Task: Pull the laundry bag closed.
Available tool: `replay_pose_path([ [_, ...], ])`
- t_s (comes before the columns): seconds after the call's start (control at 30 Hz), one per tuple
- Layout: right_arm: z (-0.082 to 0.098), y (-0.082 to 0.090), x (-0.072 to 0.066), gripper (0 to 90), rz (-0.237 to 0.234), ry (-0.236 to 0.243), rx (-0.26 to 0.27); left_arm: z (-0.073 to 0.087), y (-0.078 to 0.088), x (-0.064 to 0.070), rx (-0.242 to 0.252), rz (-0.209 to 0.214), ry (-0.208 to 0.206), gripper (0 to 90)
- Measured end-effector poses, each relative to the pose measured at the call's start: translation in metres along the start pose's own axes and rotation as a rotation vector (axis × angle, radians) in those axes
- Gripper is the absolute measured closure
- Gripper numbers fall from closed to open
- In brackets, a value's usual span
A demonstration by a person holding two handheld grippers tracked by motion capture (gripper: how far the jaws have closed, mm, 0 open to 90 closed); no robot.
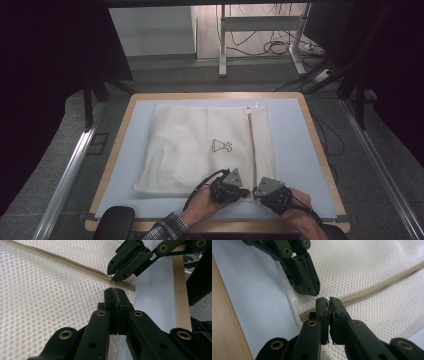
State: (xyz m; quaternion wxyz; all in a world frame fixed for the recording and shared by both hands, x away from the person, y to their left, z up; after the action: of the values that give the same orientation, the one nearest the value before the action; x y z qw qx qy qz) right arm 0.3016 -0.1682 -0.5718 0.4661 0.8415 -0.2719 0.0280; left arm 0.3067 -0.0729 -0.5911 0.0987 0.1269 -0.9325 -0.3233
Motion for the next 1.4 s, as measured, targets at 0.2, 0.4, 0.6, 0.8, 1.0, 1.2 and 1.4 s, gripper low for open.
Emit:
replay_pose_path([
  [0.2, -0.001, -0.001, 0.0, 85.8, 0.011, 0.01, -0.008, 0.001, 0.001, 0.0, -0.015, -0.005, -0.024, 89.8],
  [0.4, -0.002, -0.004, 0.003, 86.1, 0.038, 0.027, -0.026, 0.001, 0.0, 0.001, -0.018, -0.009, -0.038, 90.0],
  [0.6, -0.004, -0.006, 0.006, 86.2, 0.055, 0.026, -0.032, 0.001, 0.0, 0.001, -0.019, -0.008, -0.044, 90.0],
  [0.8, -0.005, -0.008, 0.01, 86.2, 0.076, 0.018, -0.028, 0.002, 0.001, 0.001, -0.031, -0.005, -0.061, 90.0],
  [1.0, -0.006, -0.01, 0.014, 86.2, 0.081, 0.007, -0.024, 0.002, 0.001, 0.0, -0.037, -0.002, -0.064, 90.0],
  [1.2, -0.006, -0.012, 0.02, 86.2, 0.095, -0.004, -0.021, 0.002, 0.001, 0.0, -0.035, 0.002, -0.061, 90.0],
  [1.4, -0.007, -0.013, 0.026, 86.2, 0.1, -0.022, -0.012, 0.002, 0.001, 0.0, -0.031, 0.0, -0.058, 90.0],
])
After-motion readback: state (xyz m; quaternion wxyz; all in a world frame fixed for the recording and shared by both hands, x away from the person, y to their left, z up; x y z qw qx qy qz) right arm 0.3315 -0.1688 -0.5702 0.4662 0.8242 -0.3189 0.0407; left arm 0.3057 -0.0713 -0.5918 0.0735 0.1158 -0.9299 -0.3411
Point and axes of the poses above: each handheld gripper's, and its own axes: y roughly backward along the jaws, z roughly out of its underside, x roughly to its right, the point moved 8 cm from there along -y, roughly forward along the jaws, and after that the axes turned 1 degree about -y, right-handed, at the moved point
